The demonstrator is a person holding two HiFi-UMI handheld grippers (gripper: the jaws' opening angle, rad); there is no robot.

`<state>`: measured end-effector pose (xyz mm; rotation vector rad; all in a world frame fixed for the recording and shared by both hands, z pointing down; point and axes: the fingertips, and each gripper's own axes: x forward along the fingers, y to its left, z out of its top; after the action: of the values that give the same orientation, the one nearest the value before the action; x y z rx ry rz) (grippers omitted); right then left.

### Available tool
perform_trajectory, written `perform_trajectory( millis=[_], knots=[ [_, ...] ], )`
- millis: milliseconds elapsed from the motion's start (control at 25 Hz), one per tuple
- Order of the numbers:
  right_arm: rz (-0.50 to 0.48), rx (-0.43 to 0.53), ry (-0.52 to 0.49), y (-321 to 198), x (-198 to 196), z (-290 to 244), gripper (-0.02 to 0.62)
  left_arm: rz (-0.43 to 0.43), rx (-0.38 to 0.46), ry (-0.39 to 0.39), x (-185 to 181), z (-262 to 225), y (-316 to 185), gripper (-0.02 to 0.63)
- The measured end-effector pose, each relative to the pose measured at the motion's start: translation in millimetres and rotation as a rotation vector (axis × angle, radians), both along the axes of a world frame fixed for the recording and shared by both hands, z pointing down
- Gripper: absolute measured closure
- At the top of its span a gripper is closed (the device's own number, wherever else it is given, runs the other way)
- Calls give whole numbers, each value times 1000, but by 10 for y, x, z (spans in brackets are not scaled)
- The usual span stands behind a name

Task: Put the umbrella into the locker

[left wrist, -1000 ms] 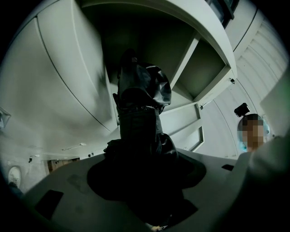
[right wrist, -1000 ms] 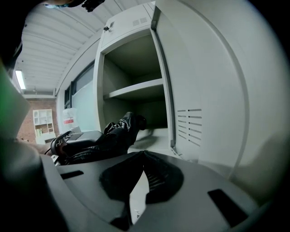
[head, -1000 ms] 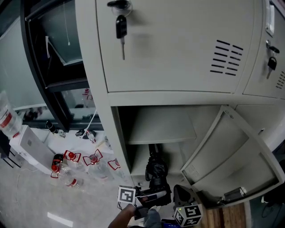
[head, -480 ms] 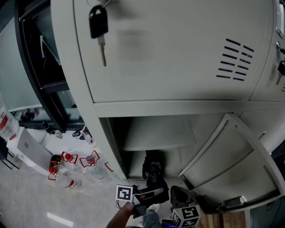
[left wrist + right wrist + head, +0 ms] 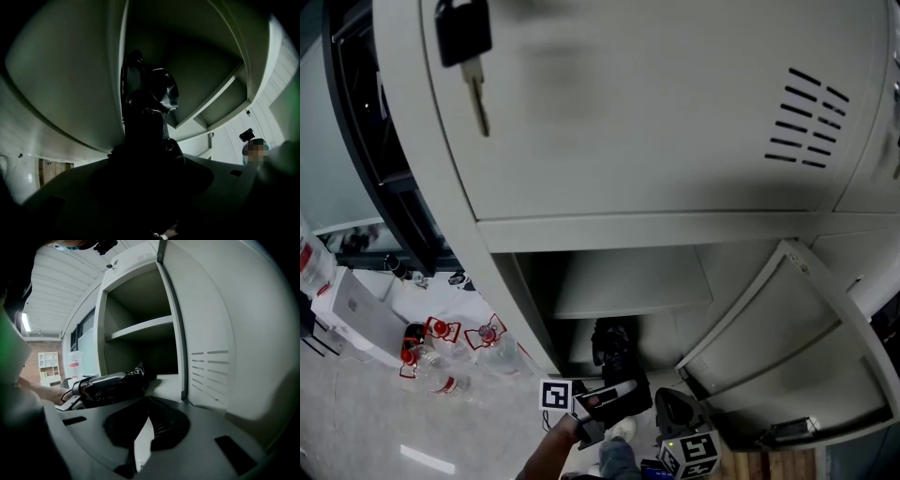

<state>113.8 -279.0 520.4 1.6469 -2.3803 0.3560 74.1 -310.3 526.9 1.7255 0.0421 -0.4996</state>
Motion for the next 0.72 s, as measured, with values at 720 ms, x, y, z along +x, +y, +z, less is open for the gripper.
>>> perform_trajectory(
  millis=[720],
  knots=[
    [-8,19,19,242,-17,-104,594,-225,-80,-13,-275,113,-40,270]
  ],
)
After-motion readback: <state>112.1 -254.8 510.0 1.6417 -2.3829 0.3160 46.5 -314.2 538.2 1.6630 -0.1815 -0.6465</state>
